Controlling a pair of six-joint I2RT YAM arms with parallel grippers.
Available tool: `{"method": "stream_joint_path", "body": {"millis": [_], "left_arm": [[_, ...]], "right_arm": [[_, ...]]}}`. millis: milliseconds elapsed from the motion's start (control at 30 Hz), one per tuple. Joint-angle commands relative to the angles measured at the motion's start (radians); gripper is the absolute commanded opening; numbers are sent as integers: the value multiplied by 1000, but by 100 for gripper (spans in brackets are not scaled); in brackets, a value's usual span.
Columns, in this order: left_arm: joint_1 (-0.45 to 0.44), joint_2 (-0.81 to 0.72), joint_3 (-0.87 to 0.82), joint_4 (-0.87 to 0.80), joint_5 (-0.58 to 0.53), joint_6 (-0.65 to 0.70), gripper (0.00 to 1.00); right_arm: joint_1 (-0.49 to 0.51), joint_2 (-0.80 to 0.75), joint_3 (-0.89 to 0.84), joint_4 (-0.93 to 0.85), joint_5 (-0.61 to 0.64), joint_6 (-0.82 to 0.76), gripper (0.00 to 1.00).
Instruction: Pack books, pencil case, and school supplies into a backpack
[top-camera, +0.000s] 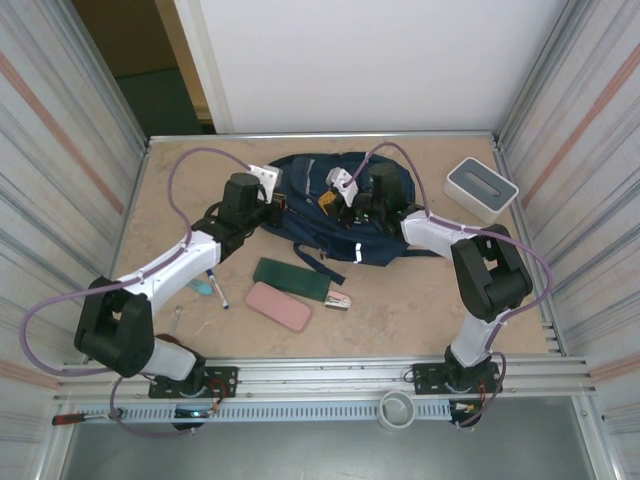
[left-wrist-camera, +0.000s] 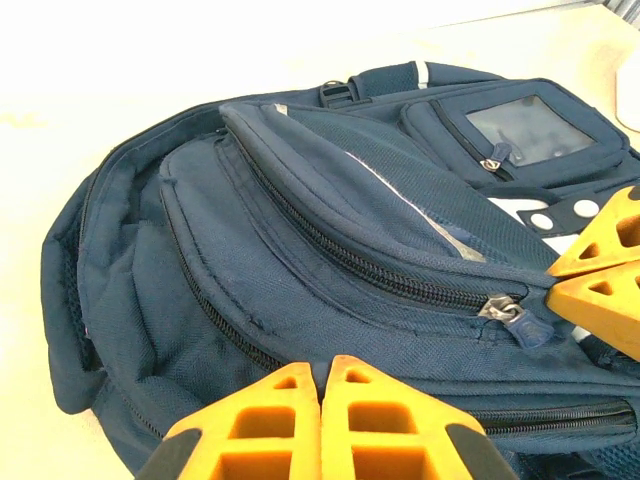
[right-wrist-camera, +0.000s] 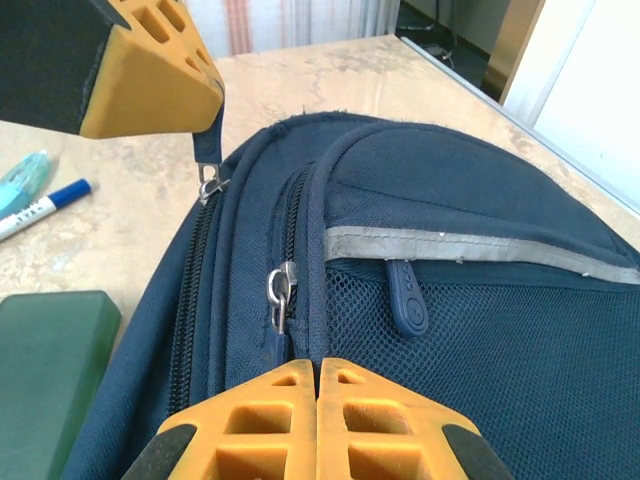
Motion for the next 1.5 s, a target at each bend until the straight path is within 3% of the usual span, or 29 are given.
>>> {"method": "stream_joint_path", "body": {"millis": [0,500,1067,1267,1467], "left_arm": [[41,-75,3,52,-56,59,0],[-164,52,24,77,-11,47,0],[-237,71,44,157,67,-60,0],[-234,55,27,117,-82,-15,0],[-184,14,-2,83,-130,23,0]], "right_arm": [[-55,-36,19,-88,53,-43,0],[-15,14,71,-47,58,43,0],[0,29,72,-31,165,87,0],[-32,0,40,-36,111,57,0],[-64,-37,12,-62,90,33,0]]}}
